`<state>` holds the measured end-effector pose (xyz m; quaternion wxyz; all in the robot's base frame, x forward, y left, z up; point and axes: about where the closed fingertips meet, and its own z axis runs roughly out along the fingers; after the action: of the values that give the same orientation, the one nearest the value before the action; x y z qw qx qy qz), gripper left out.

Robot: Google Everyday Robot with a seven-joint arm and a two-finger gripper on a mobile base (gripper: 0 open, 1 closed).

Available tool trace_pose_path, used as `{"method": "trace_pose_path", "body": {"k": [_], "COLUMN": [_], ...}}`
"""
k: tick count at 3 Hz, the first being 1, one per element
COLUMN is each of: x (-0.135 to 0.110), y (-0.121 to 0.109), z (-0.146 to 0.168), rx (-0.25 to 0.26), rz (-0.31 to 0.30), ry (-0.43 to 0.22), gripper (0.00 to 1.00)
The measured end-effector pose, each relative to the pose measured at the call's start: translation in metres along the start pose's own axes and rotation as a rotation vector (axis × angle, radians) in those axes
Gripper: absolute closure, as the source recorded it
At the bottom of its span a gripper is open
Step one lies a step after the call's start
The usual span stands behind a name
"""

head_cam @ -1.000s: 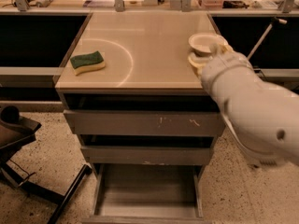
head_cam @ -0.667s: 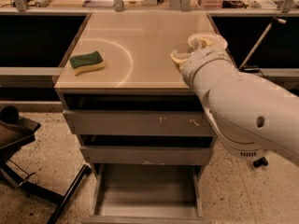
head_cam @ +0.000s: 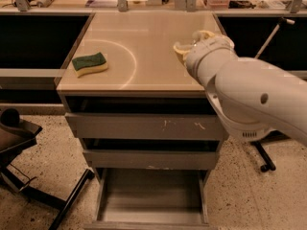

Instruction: Pick redbull can from bottom drawer and place on counter

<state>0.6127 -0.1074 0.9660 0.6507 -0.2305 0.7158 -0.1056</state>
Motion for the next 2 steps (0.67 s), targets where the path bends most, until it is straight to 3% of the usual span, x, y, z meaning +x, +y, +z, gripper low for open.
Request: {"method": "trace_pose_path", "body": {"k": [1, 2], "x": [-0.005, -0.010], "y": [-0.011, 0.000], "z": [0.069, 0.136], "rx": [-0.030, -0.086], "rz": [0.034, 0.024], "ry": [-0.023, -0.046], "gripper": [1.00, 1.00]}}
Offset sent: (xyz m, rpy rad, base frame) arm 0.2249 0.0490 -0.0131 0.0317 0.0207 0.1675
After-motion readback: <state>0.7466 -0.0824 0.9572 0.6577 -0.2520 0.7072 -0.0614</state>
